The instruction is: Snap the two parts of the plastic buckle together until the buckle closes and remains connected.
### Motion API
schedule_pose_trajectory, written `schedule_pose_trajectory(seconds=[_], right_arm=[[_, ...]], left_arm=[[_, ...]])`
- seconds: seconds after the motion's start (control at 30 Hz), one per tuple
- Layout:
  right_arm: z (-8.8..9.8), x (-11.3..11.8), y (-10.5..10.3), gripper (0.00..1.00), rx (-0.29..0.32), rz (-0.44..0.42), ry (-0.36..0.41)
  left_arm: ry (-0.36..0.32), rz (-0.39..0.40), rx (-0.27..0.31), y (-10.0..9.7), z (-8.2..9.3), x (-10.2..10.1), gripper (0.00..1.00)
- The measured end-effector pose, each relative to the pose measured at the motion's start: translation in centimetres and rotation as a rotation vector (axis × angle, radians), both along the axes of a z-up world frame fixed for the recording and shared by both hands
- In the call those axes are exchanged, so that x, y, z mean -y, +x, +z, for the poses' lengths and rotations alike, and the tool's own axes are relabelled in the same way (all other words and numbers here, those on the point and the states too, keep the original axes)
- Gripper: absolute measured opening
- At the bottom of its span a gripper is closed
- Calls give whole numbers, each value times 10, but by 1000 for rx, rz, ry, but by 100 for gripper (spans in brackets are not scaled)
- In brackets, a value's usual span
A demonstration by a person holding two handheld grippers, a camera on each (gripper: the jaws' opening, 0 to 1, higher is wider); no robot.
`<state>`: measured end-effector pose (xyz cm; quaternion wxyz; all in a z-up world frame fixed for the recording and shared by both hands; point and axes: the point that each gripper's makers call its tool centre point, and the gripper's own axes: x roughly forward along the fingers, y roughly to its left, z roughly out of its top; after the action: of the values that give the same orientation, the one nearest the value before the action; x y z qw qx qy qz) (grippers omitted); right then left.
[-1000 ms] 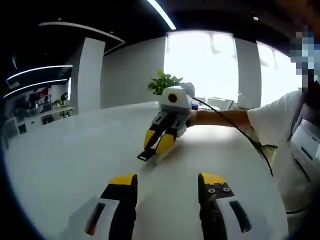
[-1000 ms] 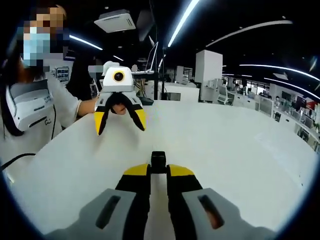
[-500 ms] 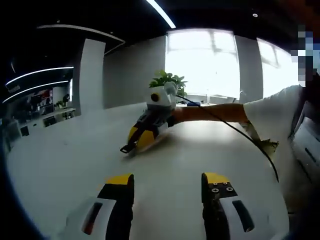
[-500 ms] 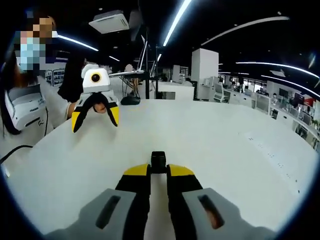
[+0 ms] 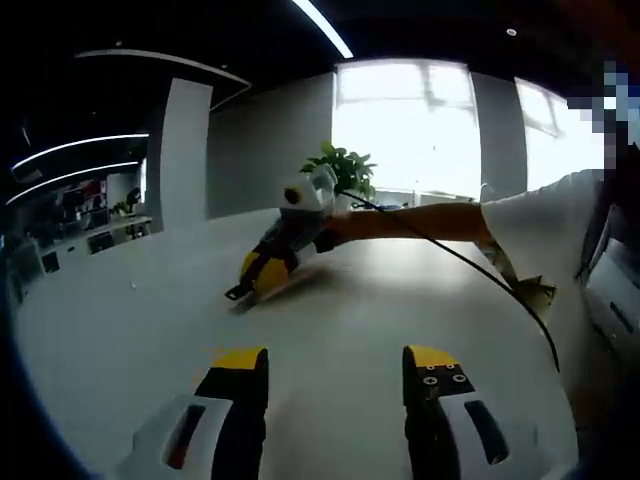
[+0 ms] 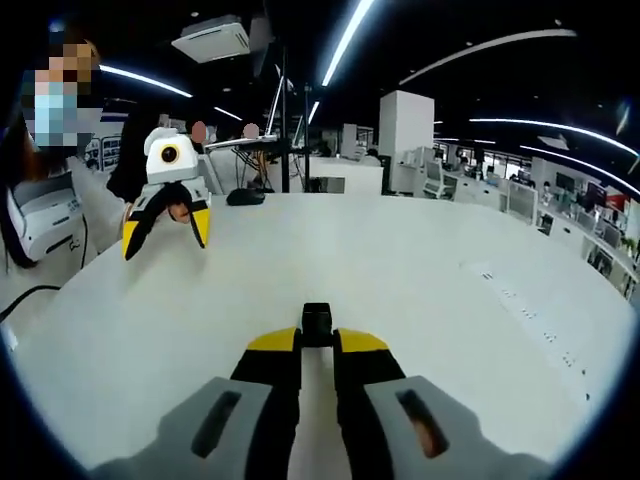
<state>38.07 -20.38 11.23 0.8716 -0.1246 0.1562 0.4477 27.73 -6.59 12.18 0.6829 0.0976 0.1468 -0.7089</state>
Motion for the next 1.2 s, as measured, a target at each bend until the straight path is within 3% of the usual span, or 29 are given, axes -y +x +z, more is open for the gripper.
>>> schedule_pose_trajectory(seconds=[0.43,1.2], right_arm=[[-7,17,10,10,-19,-28,-13],[-15,19,14,11,-27,-6,-42]], left_arm=[[-2,17,-11,5,0,-1,54],[-1,30,-19,10,-1,-4,53]])
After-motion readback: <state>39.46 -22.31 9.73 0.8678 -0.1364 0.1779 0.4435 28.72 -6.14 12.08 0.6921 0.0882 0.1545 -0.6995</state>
